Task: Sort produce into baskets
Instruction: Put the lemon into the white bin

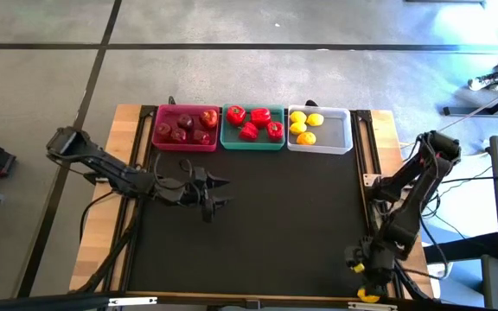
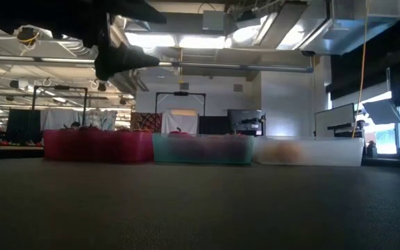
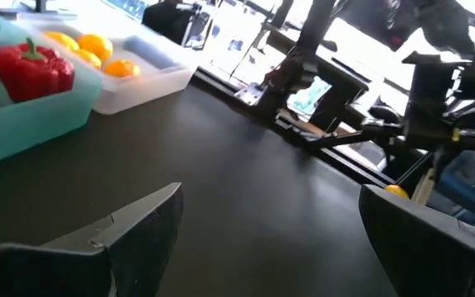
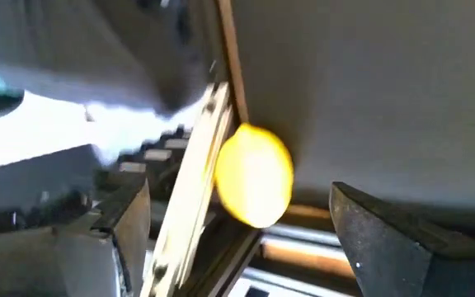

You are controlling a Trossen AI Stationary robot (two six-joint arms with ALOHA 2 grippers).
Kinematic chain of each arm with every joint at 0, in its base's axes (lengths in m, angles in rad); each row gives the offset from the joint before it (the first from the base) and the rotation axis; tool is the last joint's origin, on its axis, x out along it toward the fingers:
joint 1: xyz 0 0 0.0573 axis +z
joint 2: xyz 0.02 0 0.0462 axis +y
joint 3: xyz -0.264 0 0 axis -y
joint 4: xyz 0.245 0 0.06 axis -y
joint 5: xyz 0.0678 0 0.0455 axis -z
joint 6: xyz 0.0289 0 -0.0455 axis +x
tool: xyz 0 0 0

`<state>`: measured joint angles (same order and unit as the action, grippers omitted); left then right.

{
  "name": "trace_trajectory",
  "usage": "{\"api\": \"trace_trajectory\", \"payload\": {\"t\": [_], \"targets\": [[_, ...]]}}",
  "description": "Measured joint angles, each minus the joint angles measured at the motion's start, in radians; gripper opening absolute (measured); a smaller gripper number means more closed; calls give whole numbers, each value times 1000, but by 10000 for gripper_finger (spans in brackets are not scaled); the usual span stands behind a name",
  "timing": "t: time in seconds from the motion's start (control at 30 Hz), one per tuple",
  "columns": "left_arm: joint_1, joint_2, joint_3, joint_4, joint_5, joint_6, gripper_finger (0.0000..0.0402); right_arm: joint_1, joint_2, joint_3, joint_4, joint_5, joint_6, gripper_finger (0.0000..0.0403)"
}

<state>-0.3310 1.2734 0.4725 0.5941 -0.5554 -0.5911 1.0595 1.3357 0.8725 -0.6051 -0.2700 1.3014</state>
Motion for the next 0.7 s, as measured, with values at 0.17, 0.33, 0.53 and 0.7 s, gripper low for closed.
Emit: {"api": "trace_trajectory", "payload": {"t": [0.17,0.33,0.53,0.7], "targets": [[4,31,0,-2,-2,-1,359,35,59,0,36,-36,4,298],[4,45,0,-7,-15,40,359,35,116,0,89,-83,0,298],[4,44,0,-7,-18,47,359,34,209,0,98,-114,-19,298],[4,44,0,-7,-18,46,359,53,279,3,158,-158,-19,293]]}}
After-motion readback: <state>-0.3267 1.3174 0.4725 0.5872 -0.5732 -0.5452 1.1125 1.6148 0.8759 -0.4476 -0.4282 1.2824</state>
